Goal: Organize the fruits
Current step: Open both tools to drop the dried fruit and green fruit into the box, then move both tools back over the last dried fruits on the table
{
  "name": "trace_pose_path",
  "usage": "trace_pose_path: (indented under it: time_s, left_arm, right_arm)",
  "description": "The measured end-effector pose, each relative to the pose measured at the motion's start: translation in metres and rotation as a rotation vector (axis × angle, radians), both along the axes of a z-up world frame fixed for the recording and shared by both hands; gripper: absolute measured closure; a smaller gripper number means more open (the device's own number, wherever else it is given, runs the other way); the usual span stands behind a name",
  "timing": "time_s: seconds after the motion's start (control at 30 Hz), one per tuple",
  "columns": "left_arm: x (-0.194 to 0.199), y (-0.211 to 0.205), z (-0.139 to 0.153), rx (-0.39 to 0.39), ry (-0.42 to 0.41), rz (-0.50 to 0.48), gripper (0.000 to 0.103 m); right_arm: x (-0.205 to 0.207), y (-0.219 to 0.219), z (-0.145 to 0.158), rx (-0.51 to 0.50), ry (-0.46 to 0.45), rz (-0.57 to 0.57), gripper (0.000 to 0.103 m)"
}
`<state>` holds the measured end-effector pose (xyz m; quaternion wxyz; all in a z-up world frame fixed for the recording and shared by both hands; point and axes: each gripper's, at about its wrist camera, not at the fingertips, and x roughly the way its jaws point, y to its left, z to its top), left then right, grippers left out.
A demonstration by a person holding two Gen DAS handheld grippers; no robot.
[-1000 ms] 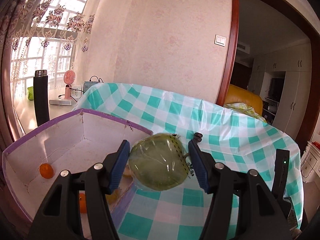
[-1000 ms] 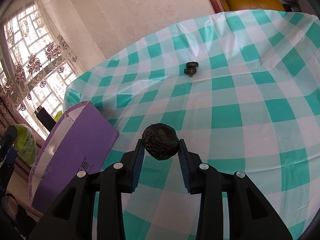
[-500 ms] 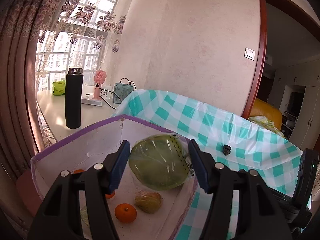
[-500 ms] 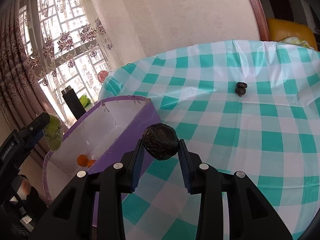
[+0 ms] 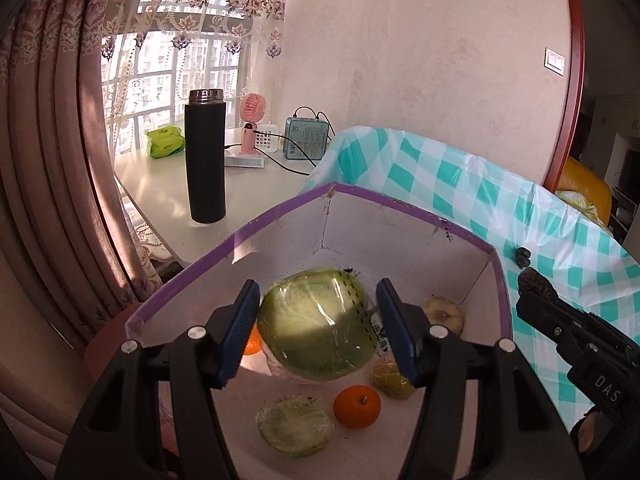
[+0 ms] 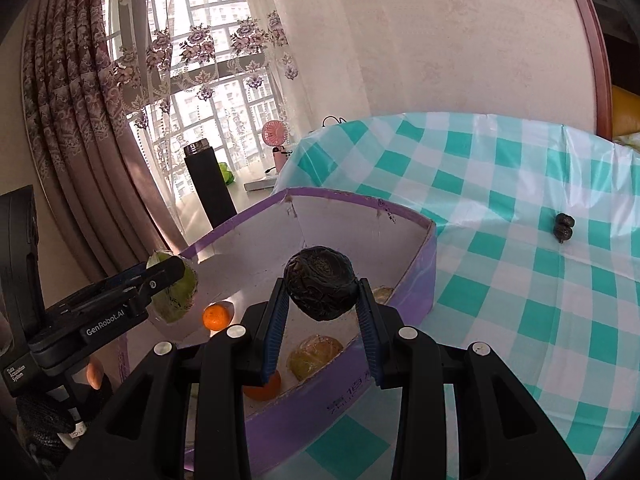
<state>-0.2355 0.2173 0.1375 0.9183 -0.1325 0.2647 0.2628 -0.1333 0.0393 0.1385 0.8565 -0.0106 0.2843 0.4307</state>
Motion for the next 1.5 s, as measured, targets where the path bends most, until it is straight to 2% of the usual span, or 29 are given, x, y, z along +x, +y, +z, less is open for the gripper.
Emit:
trace_pose_path:
  time_s: [0.1,0.27,0.3,0.33,0.37,0.43,0.57,0.6,0.63,0.67,0.7,0.73,0.87,0.97,1.17,1.33,1.5]
  left_arm:
    - [0.005,0.010,-0.011,0.020,0.083,0.022,0.043]
    - [0.013,0.027,-0.026,0.077,0.253,0.069,0.043]
    - [0.012,0.032,-0.028,0.071,0.268,0.076,0.044]
    - [0.010,0.036,-0.030,0.065,0.279,0.086,0.051]
    - [0.009,0.040,-0.031,0.063,0.289,0.098,0.053]
    - [0.006,0.046,-0.030,0.058,0.289,0.109,0.053]
    - [0.000,0.052,-0.027,0.037,0.263,0.103,0.053]
    - [0.000,0.053,-0.028,0.028,0.259,0.103,0.048]
    - [0.000,0.054,-0.028,0.015,0.256,0.105,0.030]
    - [-0.001,0.055,-0.029,0.008,0.249,0.109,0.022]
    - [-0.002,0.055,-0.029,0.006,0.240,0.112,0.017]
    - [-0.002,0.055,-0.030,0.006,0.241,0.114,0.017]
    - [0.001,0.051,-0.031,0.008,0.247,0.108,0.013]
    - [0.003,0.046,-0.030,0.013,0.247,0.100,0.010]
    - [0.011,0.029,-0.027,0.055,0.256,0.080,0.005]
    - [0.013,0.010,-0.011,0.078,0.192,0.065,0.002]
    - [0.020,-0.033,0.010,0.111,0.106,-0.017,0.002]
  right_arm:
    - [-0.007,0.026,0.003,-0.056,-0.048,0.049,0.068]
    - [-0.006,0.080,-0.009,-0.266,-0.081,0.114,0.068]
    - [-0.005,0.091,-0.015,-0.325,-0.080,0.126,0.068]
    - [-0.005,0.101,-0.021,-0.377,-0.078,0.139,0.068]
    - [-0.004,0.107,-0.026,-0.411,-0.077,0.148,0.068]
    - [-0.003,0.118,-0.036,-0.468,-0.059,0.165,0.068]
    - [-0.006,0.127,-0.054,-0.508,-0.039,0.181,0.067]
    - [-0.005,0.127,-0.057,-0.507,-0.031,0.181,0.067]
    - [-0.005,0.125,-0.054,-0.490,-0.031,0.174,0.055]
    - [-0.005,0.123,-0.052,-0.478,-0.033,0.164,0.038]
    - [-0.005,0.121,-0.048,-0.463,-0.034,0.160,0.030]
    - [-0.005,0.118,-0.045,-0.448,-0.039,0.160,0.017]
    - [-0.005,0.107,-0.041,-0.435,-0.063,0.137,0.017]
    - [0.001,0.089,-0.040,-0.383,-0.048,0.101,0.017]
    - [0.017,0.010,-0.014,-0.091,-0.065,-0.013,0.017]
    - [0.055,-0.054,-0.018,-0.015,0.010,-0.165,0.016]
    - [0.091,-0.114,-0.052,0.003,0.146,-0.340,0.016]
